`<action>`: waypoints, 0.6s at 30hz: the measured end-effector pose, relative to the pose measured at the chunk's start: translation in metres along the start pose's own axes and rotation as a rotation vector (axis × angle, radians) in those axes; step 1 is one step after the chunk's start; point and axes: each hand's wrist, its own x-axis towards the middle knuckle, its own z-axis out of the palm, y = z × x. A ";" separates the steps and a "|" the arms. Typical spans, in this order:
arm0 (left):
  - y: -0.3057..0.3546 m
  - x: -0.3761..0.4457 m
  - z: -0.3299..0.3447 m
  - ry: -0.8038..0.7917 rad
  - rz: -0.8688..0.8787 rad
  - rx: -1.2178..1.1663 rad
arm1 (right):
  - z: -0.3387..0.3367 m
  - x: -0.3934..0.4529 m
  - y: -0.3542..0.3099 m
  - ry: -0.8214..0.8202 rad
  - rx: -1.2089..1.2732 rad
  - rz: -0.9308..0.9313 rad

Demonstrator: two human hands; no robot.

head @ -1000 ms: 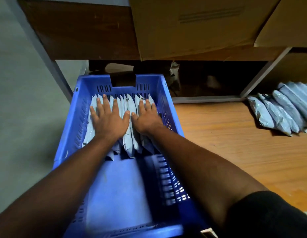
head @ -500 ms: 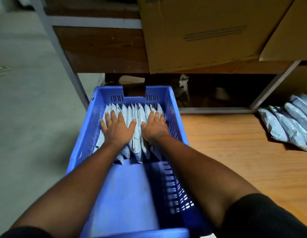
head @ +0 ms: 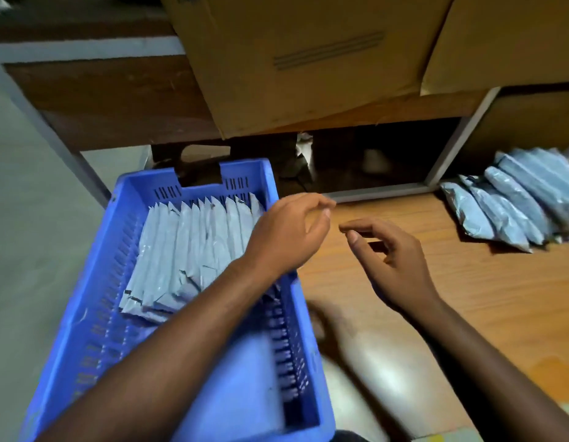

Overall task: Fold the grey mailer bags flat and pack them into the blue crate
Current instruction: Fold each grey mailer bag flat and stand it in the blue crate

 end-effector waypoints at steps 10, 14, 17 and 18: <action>0.078 0.095 0.214 -0.305 0.044 0.111 | -0.162 -0.010 0.145 0.193 -0.078 0.219; 0.091 0.111 0.301 -0.336 -0.060 0.117 | -0.211 -0.011 0.218 0.176 -0.174 0.180; 0.098 0.114 0.352 -0.259 -0.150 0.143 | -0.238 -0.009 0.259 0.169 -0.223 0.183; 0.100 0.114 0.366 -0.241 -0.193 0.143 | -0.245 -0.006 0.269 0.176 -0.229 0.200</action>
